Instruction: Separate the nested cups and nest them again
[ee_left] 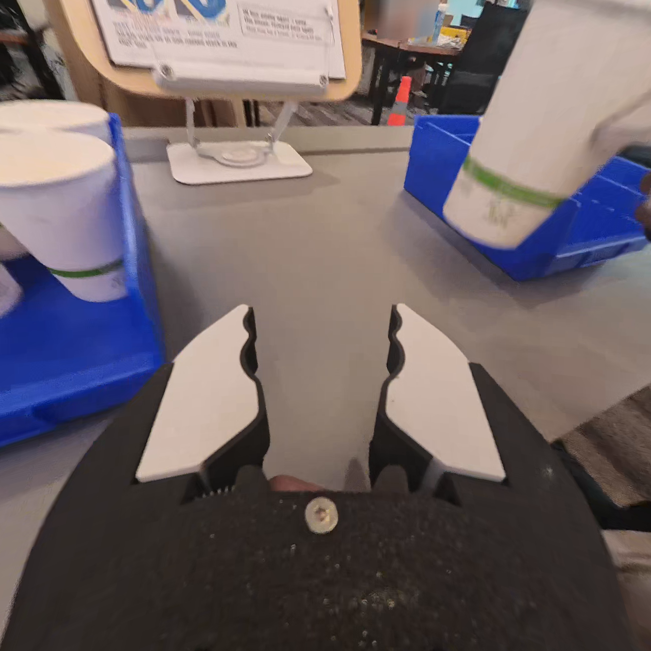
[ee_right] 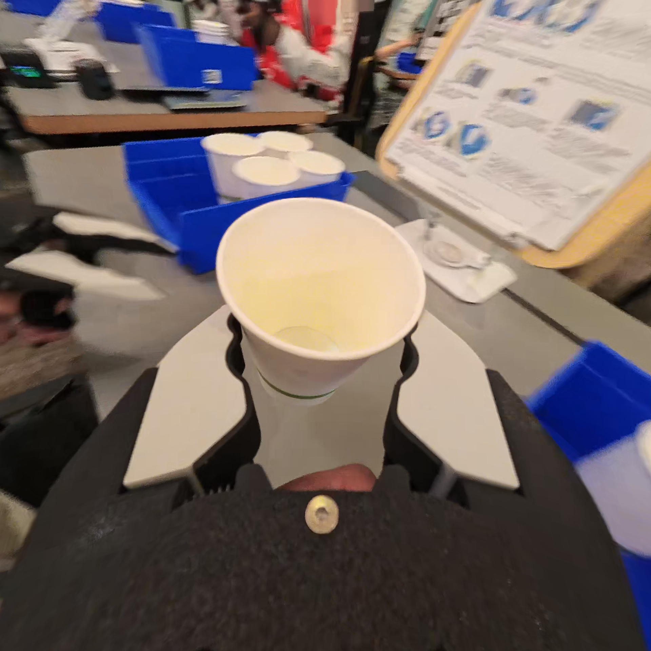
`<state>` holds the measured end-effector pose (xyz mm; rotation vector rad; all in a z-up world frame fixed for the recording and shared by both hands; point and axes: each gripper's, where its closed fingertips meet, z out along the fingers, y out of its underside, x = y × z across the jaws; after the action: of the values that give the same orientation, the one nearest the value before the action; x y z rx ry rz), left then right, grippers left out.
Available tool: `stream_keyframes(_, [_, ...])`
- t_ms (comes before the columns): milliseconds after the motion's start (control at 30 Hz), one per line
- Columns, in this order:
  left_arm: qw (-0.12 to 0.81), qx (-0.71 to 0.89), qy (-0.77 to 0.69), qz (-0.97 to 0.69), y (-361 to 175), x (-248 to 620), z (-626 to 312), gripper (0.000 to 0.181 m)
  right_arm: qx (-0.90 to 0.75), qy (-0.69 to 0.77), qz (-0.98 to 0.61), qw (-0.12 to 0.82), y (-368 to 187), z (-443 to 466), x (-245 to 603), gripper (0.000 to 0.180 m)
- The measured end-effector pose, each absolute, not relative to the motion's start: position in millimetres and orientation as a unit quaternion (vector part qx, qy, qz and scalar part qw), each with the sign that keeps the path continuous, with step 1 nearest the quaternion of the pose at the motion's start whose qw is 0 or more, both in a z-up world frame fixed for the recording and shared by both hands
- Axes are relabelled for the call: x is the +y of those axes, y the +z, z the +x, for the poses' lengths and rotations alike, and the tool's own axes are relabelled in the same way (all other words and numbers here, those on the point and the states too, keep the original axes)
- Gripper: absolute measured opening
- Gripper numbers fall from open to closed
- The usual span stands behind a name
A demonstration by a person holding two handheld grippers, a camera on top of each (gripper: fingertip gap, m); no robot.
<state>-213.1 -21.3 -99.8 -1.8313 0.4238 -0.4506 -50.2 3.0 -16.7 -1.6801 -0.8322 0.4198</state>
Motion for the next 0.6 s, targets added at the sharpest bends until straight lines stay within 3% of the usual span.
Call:
stream_keyframes(100, [0.55, 0.189, -0.221, -0.783, -111, -28, -200, 0.072, -0.259, 0.08, -0.743, 0.613, 24, 24, 34, 0.088])
stream_keyframes(267, [0.545, 0.211, -0.233, -0.777, -110, -32, -192, 0.073, -0.15, -0.024, -0.786, 0.6, 59, 139, 87, 0.088])
stream_keyframes(600, [0.538, 0.203, -0.247, -0.78, -110, -32, -203, 0.073, -0.097, -0.007, -0.855, 0.51, -16, 199, 165, 0.089])
